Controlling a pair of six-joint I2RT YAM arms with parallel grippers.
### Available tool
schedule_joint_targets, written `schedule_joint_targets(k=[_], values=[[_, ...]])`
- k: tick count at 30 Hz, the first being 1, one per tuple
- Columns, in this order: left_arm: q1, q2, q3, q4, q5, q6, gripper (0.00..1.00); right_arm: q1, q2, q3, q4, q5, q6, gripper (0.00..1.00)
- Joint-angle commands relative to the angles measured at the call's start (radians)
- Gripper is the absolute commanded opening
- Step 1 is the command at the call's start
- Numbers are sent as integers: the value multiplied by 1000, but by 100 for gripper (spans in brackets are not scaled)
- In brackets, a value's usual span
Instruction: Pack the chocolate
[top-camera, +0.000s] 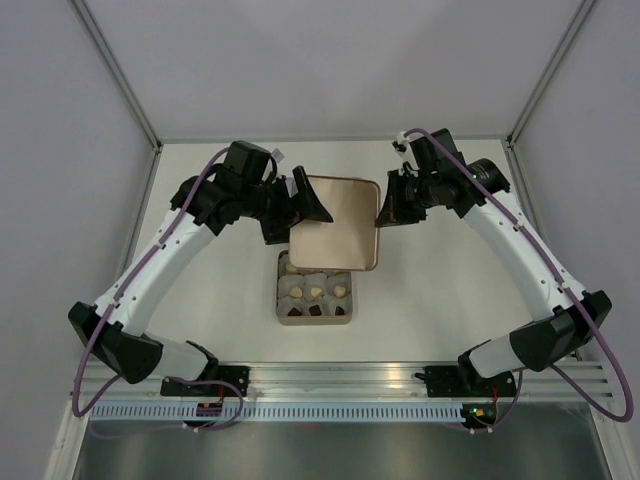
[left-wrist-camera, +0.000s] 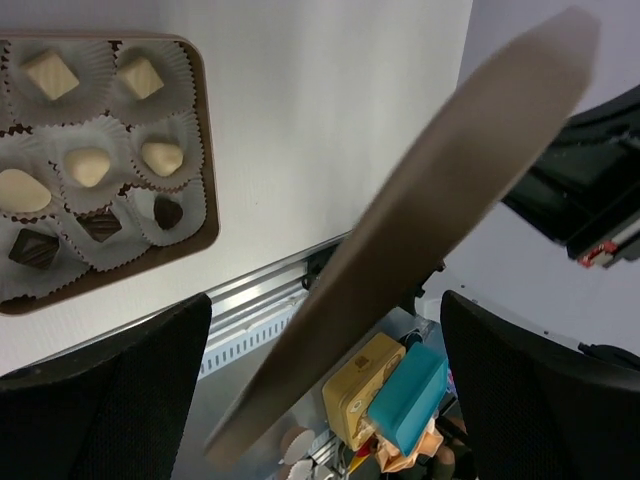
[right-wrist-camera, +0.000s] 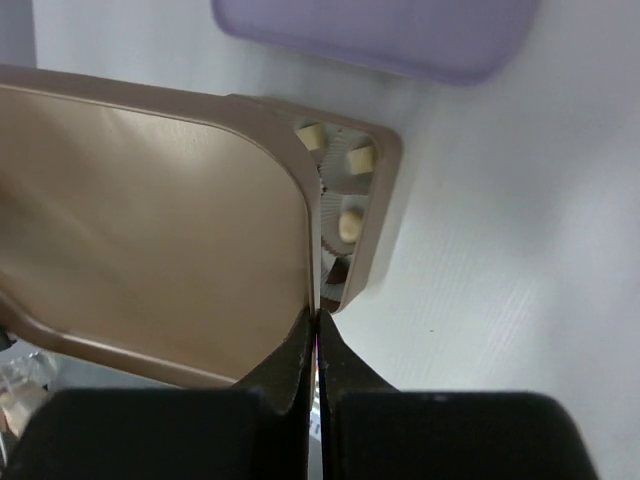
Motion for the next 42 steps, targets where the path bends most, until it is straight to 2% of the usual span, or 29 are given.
schedule_joint_targets(k=[1, 2, 5, 6, 8, 9, 10, 12, 13, 15, 16, 18, 19, 21, 22, 23, 26, 30, 32, 36, 39, 42], values=[[-4, -1, 47, 53, 24, -22, 99, 44, -12, 58, -75, -40, 181, 0], [-6, -6, 39, 62, 28, -31, 96, 47, -18, 51, -51, -74, 204, 0], [-9, -27, 10, 95, 33, -62, 64, 50, -35, 41, -29, -116, 212, 1], [-9, -33, 4, 101, 33, -68, 47, 52, -37, 40, -27, -116, 209, 0], [-9, -50, -10, 113, 31, -91, 33, 58, -37, 44, -30, -113, 198, 0], [-9, -55, -15, 115, 28, -99, 16, 58, -35, 46, -30, -114, 189, 1], [-9, -58, -16, 116, 27, -108, 11, 58, -35, 48, -29, -114, 186, 0], [-9, -63, -15, 118, 36, -123, 7, 60, -30, 61, -23, -116, 168, 5], [-9, -64, -15, 119, 37, -131, 6, 61, -30, 78, -21, -110, 160, 22], [-9, -66, -18, 118, 36, -160, 4, 70, -38, 101, -12, -71, 113, 34], [-9, -66, -22, 118, 34, -189, 3, 73, -40, 133, -14, -38, 93, 51], [-7, -63, -36, 113, 33, -226, 2, 75, -49, 170, -32, 39, 47, 63], [-7, -63, -38, 107, 42, -255, 2, 75, -50, 213, -40, 64, -4, 73], [-4, -46, -32, 40, 40, -294, 2, 86, -66, 253, -29, 72, -67, 82], [-3, -20, -25, 11, 45, -313, 2, 98, -70, 291, -24, 84, -85, 93], [0, -3, -15, -76, 44, -317, 2, 115, -82, 304, 8, 69, -124, 95], [25, 72, 42, -186, 74, -321, 2, 202, -102, 322, 72, 35, -156, 98], [74, 149, 151, -362, 134, -317, 2, 422, -107, 380, 62, 130, -211, 98], [112, 169, 172, -387, 181, -312, 2, 492, -93, 422, 16, 217, -236, 98], [148, 175, 185, -424, 272, -317, 2, 731, 15, 509, -92, 398, -316, 98], [149, 167, 182, -441, 286, -332, 2, 831, 69, 518, -93, 530, -336, 98], [151, 151, 177, -447, 301, -343, 2, 845, 82, 476, -40, 599, -368, 98]])
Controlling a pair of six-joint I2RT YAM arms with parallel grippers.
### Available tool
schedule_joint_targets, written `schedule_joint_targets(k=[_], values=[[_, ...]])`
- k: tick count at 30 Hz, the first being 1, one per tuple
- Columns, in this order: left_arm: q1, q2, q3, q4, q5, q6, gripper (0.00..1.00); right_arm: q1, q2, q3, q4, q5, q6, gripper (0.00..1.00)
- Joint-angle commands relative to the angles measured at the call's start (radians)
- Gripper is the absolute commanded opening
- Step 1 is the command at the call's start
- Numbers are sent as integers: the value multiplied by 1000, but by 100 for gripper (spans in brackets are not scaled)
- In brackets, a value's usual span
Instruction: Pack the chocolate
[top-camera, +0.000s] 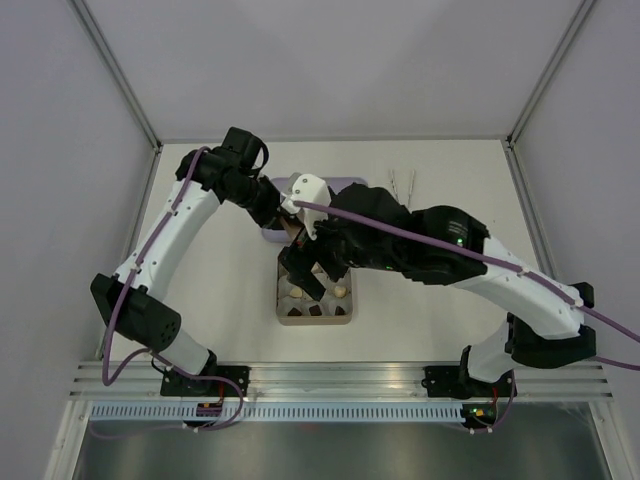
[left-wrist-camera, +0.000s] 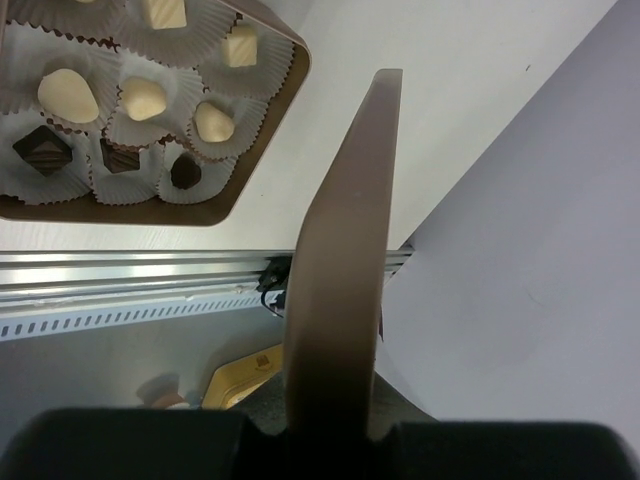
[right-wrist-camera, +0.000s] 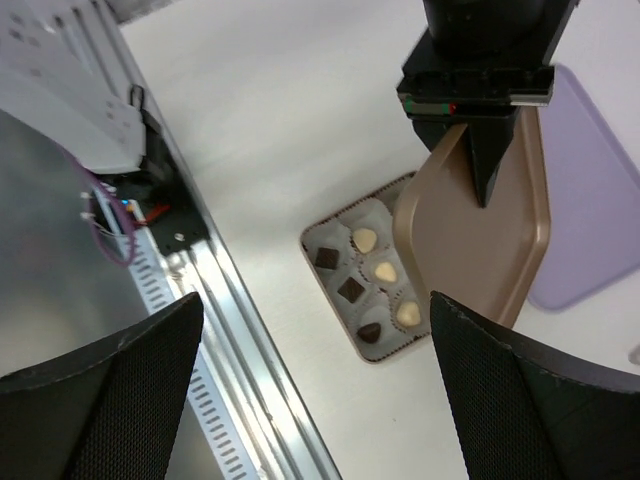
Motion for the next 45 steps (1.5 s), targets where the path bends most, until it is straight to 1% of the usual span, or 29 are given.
schedule_joint_targets(k=[1, 4, 6, 9, 12, 13, 14, 15, 16, 17, 18, 19, 20, 22, 23, 24, 25, 26, 29, 31, 33, 34, 35, 36, 38, 39, 40, 42, 45], values=[[-5, -46, 34, -184, 218, -109, 2, 13, 14, -46, 4, 197, -82, 98], [-5, -64, 33, -201, 222, -110, 2, 13, 13, -108, 55, 252, -122, 98], [-5, -75, 22, -218, 226, -107, 2, 13, 16, -140, 84, 252, -175, 98], [-5, -98, 1, -221, 243, -116, 3, 13, 27, -184, 86, 260, -209, 90], [-6, -121, -2, -223, 252, -122, 6, 13, 24, -232, 116, 318, -212, 67], [-6, -126, -4, -223, 254, -122, 6, 11, 22, -238, 134, 332, -214, 63], [-6, -138, -10, -224, 251, -124, 9, 13, 24, -240, 141, 370, -206, 55], [-6, -146, -16, -224, 251, -125, 12, 13, 25, -237, 145, 377, -205, 48], [-5, -153, -19, -223, 246, -130, 16, 13, 28, -232, 151, 383, -200, 37], [-5, -165, -30, -221, 246, -133, 28, 13, 28, -226, 158, 386, -194, 31], [-5, -172, -33, -220, 246, -133, 37, 13, 28, -221, 161, 380, -189, 28], [-5, -176, -36, -215, 243, -135, 47, 13, 28, -211, 165, 380, -179, 22], [-6, -185, -36, -212, 235, -133, 61, 13, 24, -206, 174, 380, -156, 11], [-5, -192, -33, -204, 234, -133, 75, 13, 18, -206, 178, 380, -143, 5], [-5, -195, -35, -175, 234, -132, 87, 13, 10, -209, 175, 384, -102, 0], [-3, -207, -36, -143, 235, -130, 96, 13, 5, -218, 175, 383, -88, 1], [-2, -213, -39, -113, 234, -139, 100, 11, -1, -224, 170, 380, -52, 0], [1, -219, -42, -71, 232, -144, 100, 11, -13, -232, 167, 371, -33, 1], [24, -218, -35, -37, 237, -133, 100, -12, -54, -273, 176, 315, 60, 1], [43, -213, -2, -25, 226, -98, 100, -35, -82, -322, 193, 266, 114, 0], [61, -213, 34, -22, 214, -49, 100, -101, -131, -377, 210, 143, 192, 1], [92, -215, 45, -19, 211, -26, 100, -133, -146, -398, 237, 84, 217, 0], [112, -221, 65, -20, 209, -3, 100, -204, -183, -422, 262, -92, 246, 0], [130, -225, 74, -16, 212, 49, 100, -246, -203, -483, 300, -188, 284, 0], [185, -244, 90, -9, 209, 103, 100, -317, -254, -543, 421, -350, 347, 0], [202, -250, 90, -9, 220, 149, 100, -369, -265, -609, 478, -562, 410, 0], [230, -258, 84, -11, 222, 173, 100, -391, -272, -641, 582, -629, 455, 1], [245, -285, 52, -11, 220, 232, 100, -418, -271, -716, 662, -773, 531, 0], [256, -323, -25, -16, 217, 301, 100, -425, -262, -776, 727, -804, 598, 0]])
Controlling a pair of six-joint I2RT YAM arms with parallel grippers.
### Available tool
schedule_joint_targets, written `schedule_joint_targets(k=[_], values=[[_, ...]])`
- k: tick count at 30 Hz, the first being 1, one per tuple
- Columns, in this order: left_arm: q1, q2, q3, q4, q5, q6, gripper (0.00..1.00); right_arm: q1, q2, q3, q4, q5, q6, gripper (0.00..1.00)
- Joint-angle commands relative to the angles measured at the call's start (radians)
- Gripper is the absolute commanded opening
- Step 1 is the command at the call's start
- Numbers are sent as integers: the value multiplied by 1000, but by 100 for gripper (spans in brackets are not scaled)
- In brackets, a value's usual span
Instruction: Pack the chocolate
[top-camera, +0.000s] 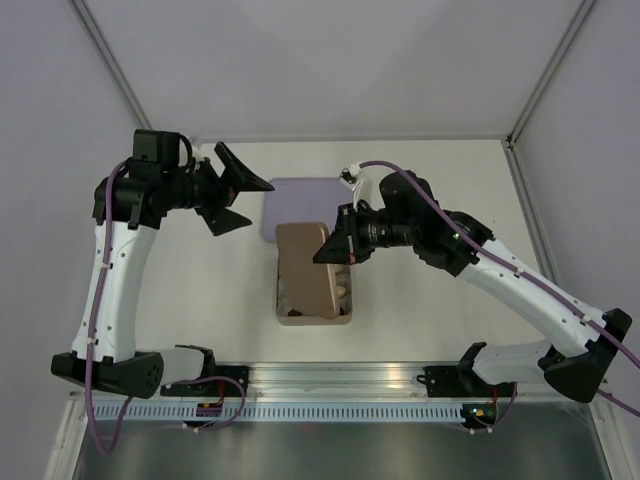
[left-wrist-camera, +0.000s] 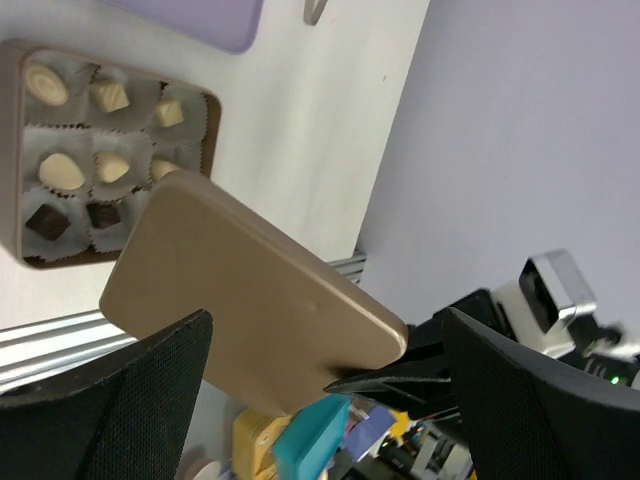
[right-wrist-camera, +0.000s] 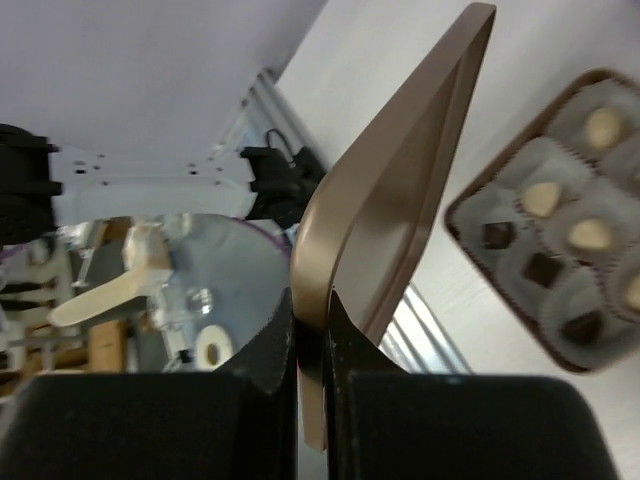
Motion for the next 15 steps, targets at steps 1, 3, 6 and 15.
schedule_joint_targets(k=[1, 3, 6, 15], values=[[8, -60, -90, -66, 106, 114, 100, -4, 5, -67, 250, -265, 197, 0], [8, -88, -138, -72, 85, 122, 100, -29, 8, -128, 352, -299, 253, 1], [8, -129, -215, -75, 54, 139, 100, -41, 11, -230, 535, -317, 391, 1], [8, -200, -370, -75, 11, 175, 100, -107, 73, -314, 542, -334, 350, 0]])
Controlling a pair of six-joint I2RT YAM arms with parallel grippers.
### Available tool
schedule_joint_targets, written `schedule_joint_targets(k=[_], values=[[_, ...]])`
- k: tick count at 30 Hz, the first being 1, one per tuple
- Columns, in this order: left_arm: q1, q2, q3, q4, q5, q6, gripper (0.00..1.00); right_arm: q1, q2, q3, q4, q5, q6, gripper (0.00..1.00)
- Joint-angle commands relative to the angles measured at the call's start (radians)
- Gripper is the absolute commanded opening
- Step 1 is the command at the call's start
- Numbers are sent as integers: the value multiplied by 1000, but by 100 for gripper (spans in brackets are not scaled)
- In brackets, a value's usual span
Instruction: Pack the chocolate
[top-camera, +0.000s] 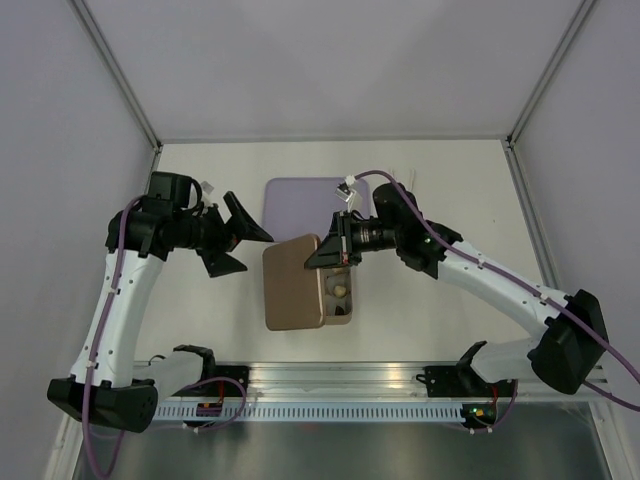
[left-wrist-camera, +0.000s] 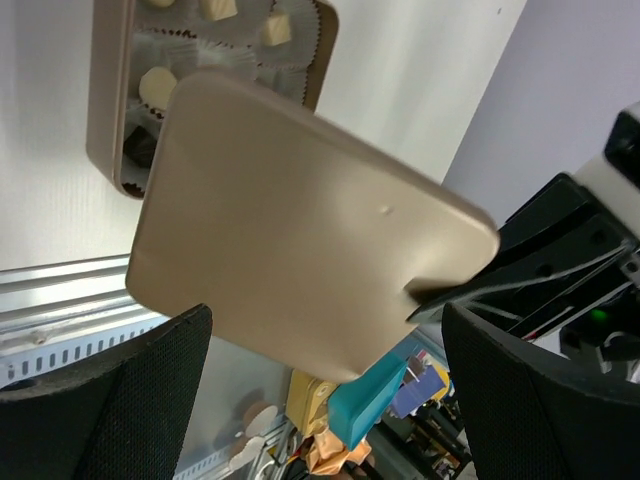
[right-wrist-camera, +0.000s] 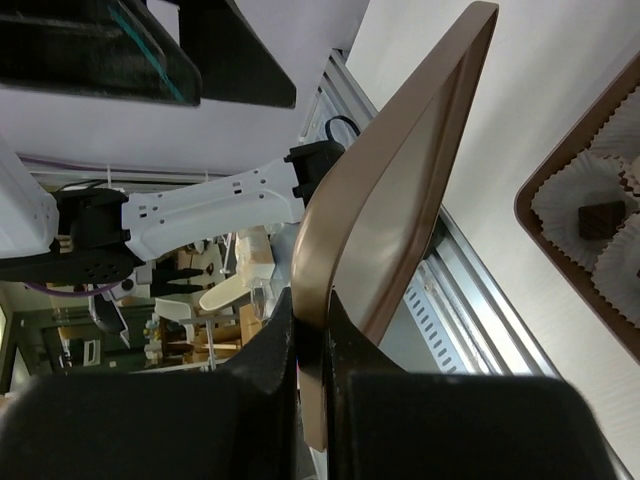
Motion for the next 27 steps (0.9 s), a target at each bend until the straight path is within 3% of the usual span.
schedule_joint_targets(k=[1, 10, 14, 18, 23, 27], values=[[6, -40, -56, -36, 12, 32, 100, -61, 13, -15, 96, -53, -7, 1], [6, -72, -206, 71, 7, 26, 100, -259, 80, -81, 160, -264, -73, 1], [6, -72, -231, 94, -4, 23, 100, -290, 97, -124, 131, -284, -108, 0], [4, -63, -258, 112, -1, 29, 100, -321, 108, -201, 255, -323, -36, 0], [4, -53, -284, 139, 1, 34, 100, -345, 125, -219, 216, -344, -91, 0], [4, -40, -287, 152, -1, 40, 100, -367, 163, -225, 233, -350, -94, 6]])
